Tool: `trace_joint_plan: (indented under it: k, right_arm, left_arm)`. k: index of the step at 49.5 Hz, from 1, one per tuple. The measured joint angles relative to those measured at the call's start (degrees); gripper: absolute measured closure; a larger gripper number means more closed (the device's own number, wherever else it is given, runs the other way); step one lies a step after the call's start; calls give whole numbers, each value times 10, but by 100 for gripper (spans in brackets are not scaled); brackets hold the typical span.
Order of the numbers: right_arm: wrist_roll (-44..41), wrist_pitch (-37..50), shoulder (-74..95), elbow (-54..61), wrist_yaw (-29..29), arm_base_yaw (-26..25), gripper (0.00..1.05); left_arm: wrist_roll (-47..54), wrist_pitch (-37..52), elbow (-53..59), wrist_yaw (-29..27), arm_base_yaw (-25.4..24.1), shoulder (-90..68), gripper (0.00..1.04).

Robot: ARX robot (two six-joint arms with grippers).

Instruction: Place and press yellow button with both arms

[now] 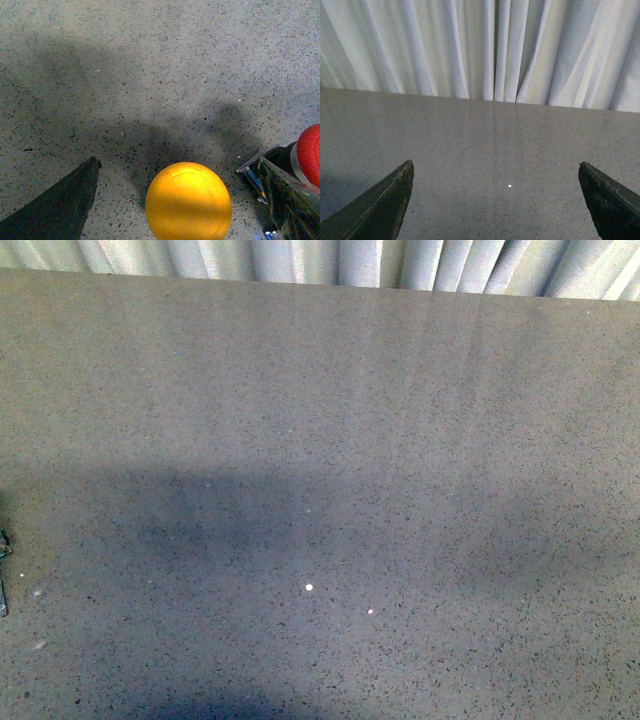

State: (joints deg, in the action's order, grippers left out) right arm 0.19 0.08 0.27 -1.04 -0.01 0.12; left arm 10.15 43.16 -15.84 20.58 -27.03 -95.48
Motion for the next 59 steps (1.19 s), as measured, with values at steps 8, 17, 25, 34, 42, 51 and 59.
trace_joint_plan:
  k: [8,17,25,34,42,51,59]
  right_arm:
    - [0,0,0,0,0,0,9]
    - [0,0,0,0,0,0,9]
    - [0,0,0,0,0,0,9]
    - [0,0,0,0,0,0,9]
    - [0,0,0,0,0,0,9]
    - [0,0,0,0,0,0,9]
    - [0,0,0,0,0,0,9]
  left_arm:
    - [3,4,0,0,0,-5,10]
    - [7,4,0,0,4,-7,36]
    - [10,4,0,0,8,-7,66]
    - [12,4,0,0,11,-7,70]
    - [14,2,0,0,11,-5,70]
    - [18,-30,-10,-1,-3,32,70]
    - [14,-84,-61,-4,2,110,70]
